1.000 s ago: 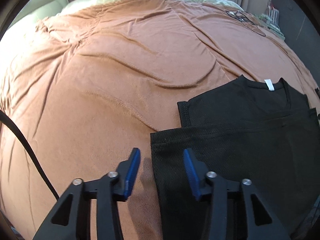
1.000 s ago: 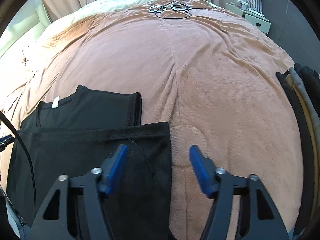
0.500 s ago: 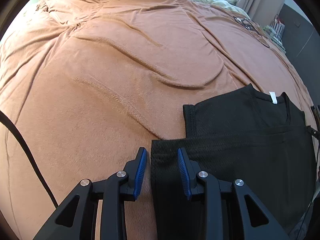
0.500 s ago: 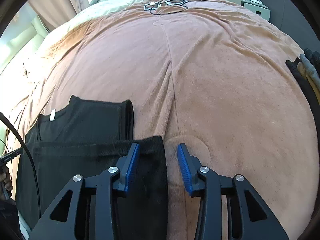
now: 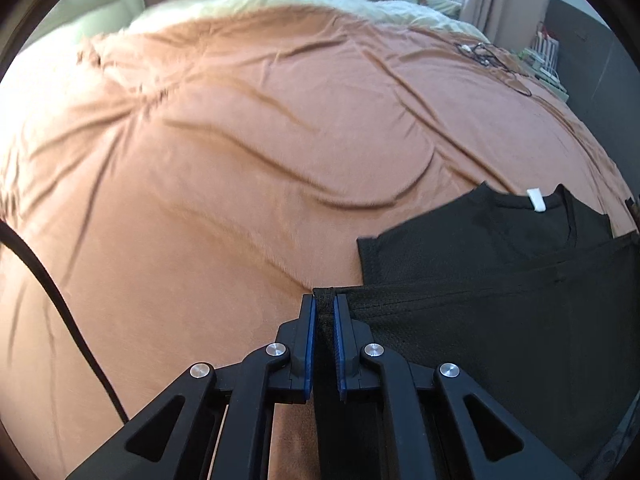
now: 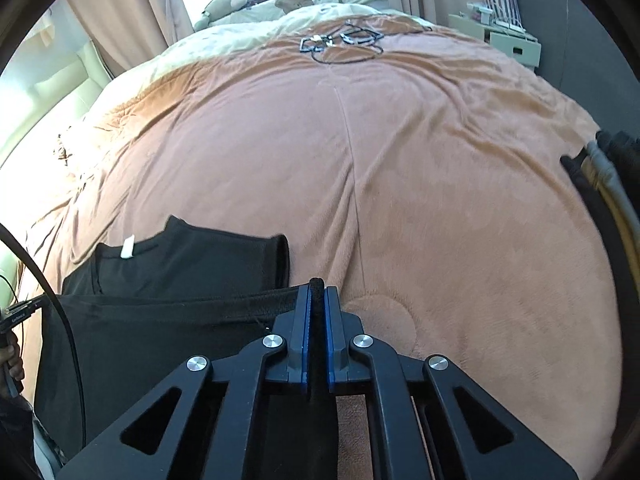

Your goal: Fold small clothes

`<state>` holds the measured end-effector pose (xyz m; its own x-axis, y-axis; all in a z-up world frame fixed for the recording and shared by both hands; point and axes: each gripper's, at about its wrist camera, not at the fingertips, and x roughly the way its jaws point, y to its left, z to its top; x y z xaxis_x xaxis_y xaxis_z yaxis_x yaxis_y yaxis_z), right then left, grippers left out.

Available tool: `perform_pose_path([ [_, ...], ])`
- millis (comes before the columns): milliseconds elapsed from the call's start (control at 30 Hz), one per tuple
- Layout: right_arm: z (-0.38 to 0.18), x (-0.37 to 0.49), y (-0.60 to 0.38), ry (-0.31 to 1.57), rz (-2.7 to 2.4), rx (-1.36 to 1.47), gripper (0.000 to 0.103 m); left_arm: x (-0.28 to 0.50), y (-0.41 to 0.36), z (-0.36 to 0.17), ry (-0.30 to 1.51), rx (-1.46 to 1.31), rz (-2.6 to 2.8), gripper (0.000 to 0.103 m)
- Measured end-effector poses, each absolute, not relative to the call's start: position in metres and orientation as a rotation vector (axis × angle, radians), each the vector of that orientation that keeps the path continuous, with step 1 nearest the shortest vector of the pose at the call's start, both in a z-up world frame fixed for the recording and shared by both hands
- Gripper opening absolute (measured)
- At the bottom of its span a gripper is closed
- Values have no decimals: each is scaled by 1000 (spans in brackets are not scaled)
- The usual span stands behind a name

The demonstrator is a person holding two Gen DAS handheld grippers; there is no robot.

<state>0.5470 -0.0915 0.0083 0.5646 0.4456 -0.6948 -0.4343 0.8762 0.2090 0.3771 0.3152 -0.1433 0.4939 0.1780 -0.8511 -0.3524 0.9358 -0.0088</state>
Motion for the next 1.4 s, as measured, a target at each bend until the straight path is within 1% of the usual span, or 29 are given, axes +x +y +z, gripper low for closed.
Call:
perform_pose_path([
  [100,17,546,-91,802,515,12,2,381,318,-129,972,-182,332,9],
  [267,21,553,-87,791,506,16,2,399,324,-125,972,-152,355,9],
  [567,20,581,-60,796,479,-32,2,433,328,-137,997,-68,391,9],
  [1067,14,622,-19,808,428,-106,2,466,344,-156,1020,-51,444,9],
  [1167,12,630,-16,818,400,-103,2,472,346,-163,1043,-60,448,9],
  [1267,10,631,-8,835,388,-121,3,475,345,-170,1086,-66,452,12],
  [1333,12,626,-5,840,389,-136,6,470,342,-167,1085,-75,447,12],
  [1367,15,623,-4,841,395,-136,12,469,342,-166,1085,-79,443,15],
  [1400,17,620,-5,841,406,-134,26,466,340,-165,1085,-84,436,20],
])
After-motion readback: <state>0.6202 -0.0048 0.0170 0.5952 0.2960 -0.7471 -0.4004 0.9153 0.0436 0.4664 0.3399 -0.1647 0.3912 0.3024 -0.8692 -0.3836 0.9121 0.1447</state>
